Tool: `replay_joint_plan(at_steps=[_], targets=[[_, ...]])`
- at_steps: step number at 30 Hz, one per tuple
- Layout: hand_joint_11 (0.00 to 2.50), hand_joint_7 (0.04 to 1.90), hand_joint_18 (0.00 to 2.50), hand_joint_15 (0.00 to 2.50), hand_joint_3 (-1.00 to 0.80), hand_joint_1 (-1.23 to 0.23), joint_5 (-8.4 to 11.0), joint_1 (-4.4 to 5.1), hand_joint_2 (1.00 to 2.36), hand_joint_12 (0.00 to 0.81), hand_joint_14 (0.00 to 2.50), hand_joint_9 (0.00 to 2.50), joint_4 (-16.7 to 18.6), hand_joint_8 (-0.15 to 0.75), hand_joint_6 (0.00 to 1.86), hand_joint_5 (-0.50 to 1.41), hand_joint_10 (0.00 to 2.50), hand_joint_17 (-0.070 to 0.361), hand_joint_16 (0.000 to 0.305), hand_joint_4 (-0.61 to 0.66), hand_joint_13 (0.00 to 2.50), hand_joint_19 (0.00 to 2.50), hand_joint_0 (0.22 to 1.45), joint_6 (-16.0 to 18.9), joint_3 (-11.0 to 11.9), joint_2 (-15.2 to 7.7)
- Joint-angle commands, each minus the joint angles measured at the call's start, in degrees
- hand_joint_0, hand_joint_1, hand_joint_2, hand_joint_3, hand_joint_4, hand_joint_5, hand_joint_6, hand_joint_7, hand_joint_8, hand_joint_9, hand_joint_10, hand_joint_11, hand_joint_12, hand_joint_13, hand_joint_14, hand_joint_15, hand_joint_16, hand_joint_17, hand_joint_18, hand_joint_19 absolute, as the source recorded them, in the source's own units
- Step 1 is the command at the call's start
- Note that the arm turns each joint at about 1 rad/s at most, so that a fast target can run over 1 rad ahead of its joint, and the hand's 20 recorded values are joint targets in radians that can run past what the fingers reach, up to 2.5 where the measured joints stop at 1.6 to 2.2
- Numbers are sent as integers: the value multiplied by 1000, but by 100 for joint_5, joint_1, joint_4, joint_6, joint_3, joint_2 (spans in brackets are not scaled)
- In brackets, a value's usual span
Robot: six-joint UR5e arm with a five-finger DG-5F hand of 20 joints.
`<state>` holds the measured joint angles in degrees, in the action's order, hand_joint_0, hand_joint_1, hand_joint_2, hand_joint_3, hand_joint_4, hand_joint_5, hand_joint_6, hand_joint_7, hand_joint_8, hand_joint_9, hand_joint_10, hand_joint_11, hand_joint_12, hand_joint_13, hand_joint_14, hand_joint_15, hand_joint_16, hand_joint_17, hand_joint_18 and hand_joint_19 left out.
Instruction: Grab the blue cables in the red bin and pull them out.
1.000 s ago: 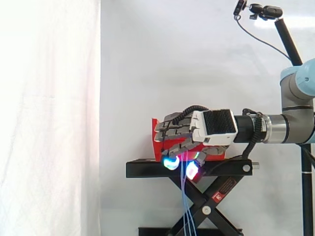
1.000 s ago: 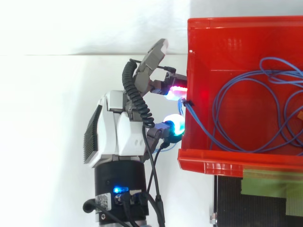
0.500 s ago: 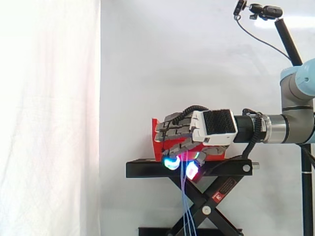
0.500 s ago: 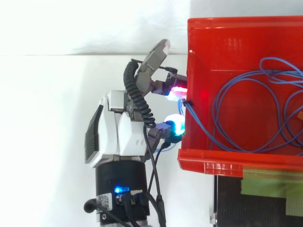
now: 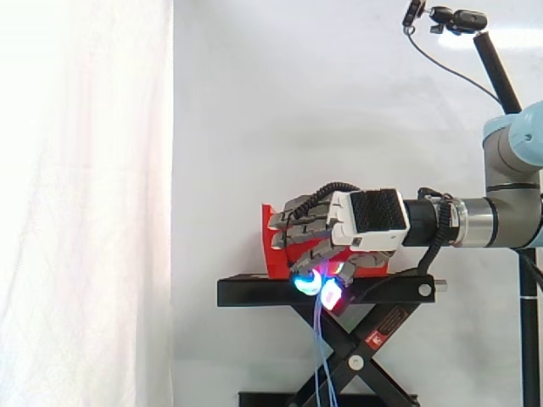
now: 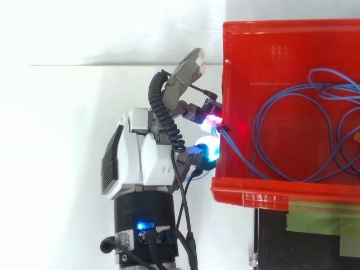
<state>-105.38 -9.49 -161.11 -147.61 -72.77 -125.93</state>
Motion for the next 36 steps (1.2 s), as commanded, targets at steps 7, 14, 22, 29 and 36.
replay_joint_plan(at_steps=[7, 14, 22, 29, 36], targets=[[260, 809, 464, 204, -1000, -914, 0, 0, 1000, 328, 8, 639, -17, 232, 282, 918, 9, 104, 46, 58, 517, 332, 771, -26, 0, -2], [264, 781, 475, 205, -1000, -887, 0, 9, 1000, 324, 8, 649, -34, 229, 363, 921, 9, 102, 45, 50, 529, 334, 787, -26, 0, 7], [268, 751, 500, 214, -1000, -854, -9, 9, 1000, 318, 8, 670, -43, 224, 490, 918, 9, 98, 43, 40, 553, 343, 824, -26, 0, -2], [286, 725, 519, 223, -1000, -840, -9, 0, 1000, 310, 9, 696, -43, 221, 587, 908, 10, 96, 43, 24, 570, 353, 850, -35, 0, 7], [288, 746, 547, 222, -1000, -826, -18, 9, 1000, 304, 9, 712, -43, 221, 609, 918, 12, 94, 42, 9, 590, 353, 878, -44, 0, -2]])
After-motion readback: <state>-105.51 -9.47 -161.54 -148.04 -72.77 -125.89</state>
